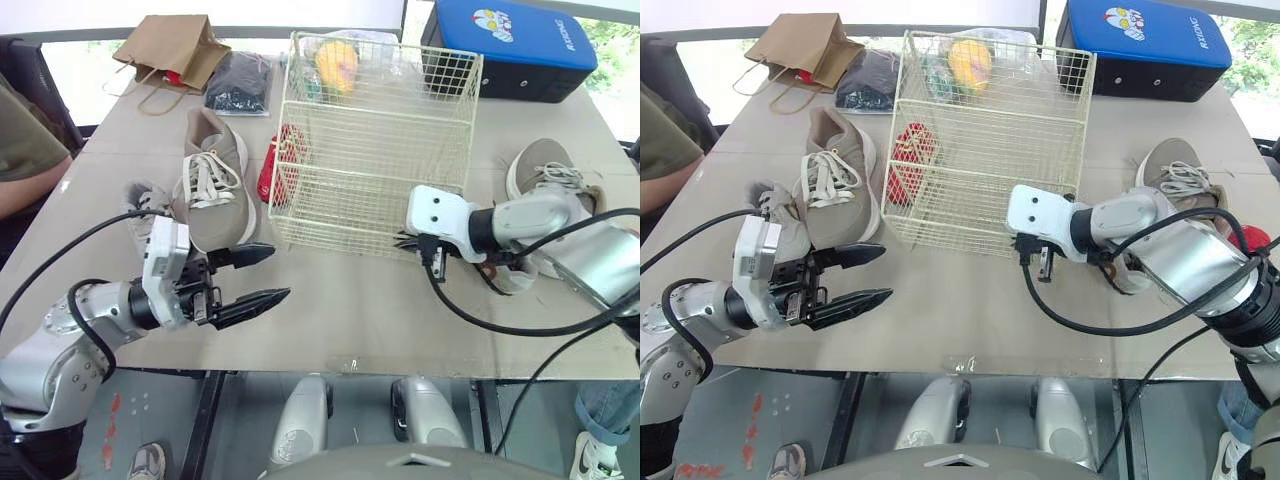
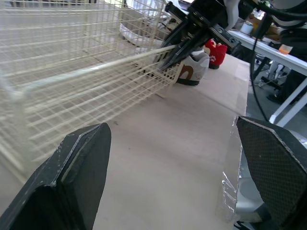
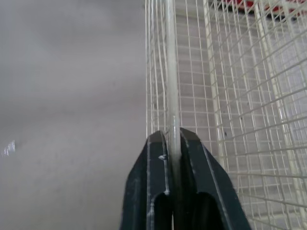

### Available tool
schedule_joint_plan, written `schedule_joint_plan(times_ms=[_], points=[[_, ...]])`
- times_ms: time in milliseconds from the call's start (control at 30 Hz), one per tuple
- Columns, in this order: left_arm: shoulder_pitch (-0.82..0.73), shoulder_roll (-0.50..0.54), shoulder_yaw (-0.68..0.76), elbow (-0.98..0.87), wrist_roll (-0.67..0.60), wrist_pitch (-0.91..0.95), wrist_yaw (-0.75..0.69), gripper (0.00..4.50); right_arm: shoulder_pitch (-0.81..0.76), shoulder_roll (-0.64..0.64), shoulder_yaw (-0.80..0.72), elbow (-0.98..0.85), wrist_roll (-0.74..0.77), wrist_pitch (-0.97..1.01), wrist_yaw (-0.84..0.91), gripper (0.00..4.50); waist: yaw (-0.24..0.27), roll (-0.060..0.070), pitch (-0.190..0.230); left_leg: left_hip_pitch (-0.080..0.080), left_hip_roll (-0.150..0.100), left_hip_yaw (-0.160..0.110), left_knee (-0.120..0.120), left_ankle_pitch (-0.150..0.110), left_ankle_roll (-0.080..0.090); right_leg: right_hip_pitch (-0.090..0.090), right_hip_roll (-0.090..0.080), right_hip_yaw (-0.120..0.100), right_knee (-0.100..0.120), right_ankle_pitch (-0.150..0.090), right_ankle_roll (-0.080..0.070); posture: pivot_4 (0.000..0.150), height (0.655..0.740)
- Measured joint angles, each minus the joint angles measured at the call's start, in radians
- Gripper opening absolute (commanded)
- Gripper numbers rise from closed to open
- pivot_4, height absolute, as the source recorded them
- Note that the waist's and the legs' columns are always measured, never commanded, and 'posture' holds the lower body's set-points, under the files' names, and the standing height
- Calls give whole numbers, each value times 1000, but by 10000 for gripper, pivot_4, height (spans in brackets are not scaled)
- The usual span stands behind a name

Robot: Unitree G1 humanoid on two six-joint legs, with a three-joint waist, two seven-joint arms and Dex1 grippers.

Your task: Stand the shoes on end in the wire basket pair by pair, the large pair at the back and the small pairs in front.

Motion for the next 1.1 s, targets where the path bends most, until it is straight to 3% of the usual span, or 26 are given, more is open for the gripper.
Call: schedule_joint_plan(times_ms=[400, 433, 467, 600, 733, 833, 1000, 1100], points=[[1, -3, 1, -26, 0, 1, 25, 45000, -5, 5, -4, 166, -142, -256, 166, 174, -1, 0, 0, 1, 0, 0, 1, 0, 0, 0, 0, 0, 1, 0, 0, 1500, 7400], [-5, -3, -1, -26, 0, 1, 27, 45000, -4, 12, -10, 176, -141, -263, 173, 5670, -2, 0, 0, 1, 0, 0, 1, 0, 0, 0, 0, 0, 1, 0, 0, 1500, 7400], [-13, -3, -3, -26, 0, 1, 27, 45000, -4, 23, -27, 189, -140, -264, 178, 8280, -2, 0, 0, 1, 0, 0, 1, 0, 0, 0, 0, 0, 1, 0, 0, 1500, 7400], [-41, -3, -20, -24, 0, 11, 27, 45000, 23, 43, -122, 214, -138, -257, 157, 28743, 1, 0, 1, 0, 0, 0, 0, 0, 0, 0, 0, 0, 1, 1, 2, 1500, 7400], [-68, -2, -43, -24, -2, 26, 25, 45000, 85, 61, -292, 93, -37, -154, 127, 44841, -1, 1, 2, -1, 0, 0, -3, 0, 0, -2, 0, 0, 1, 2, 3, 1500, 7400], [-99, -2, -59, -25, -12, 41, 22, 45000, 147, 70, -443, -26, 62, -68, 88, 44841, 0, 1, 2, -1, 0, -1, -4, 0, 0, -2, 0, -1, 0, 2, 3, 1500, 7400], [-182, -12, -127, -22, -36, 73, 18, 45000, 311, 194, -846, -250, 309, 166, -117, 44841, 6, 2, 2, -2, 0, 0, -2, 0, 0, -1, 0, 0, 0, 2, 4, 1500, 7400], [-253, -25, -167, -15, -47, 98, 12, 45000, 457, 202, -1101, -350, 298, 277, -261, 44841, 18, 0, 2, -2, 0, -1, -1, 0, 0, 0, 0, -1, 0, 2, 4, 1500, 7400]])
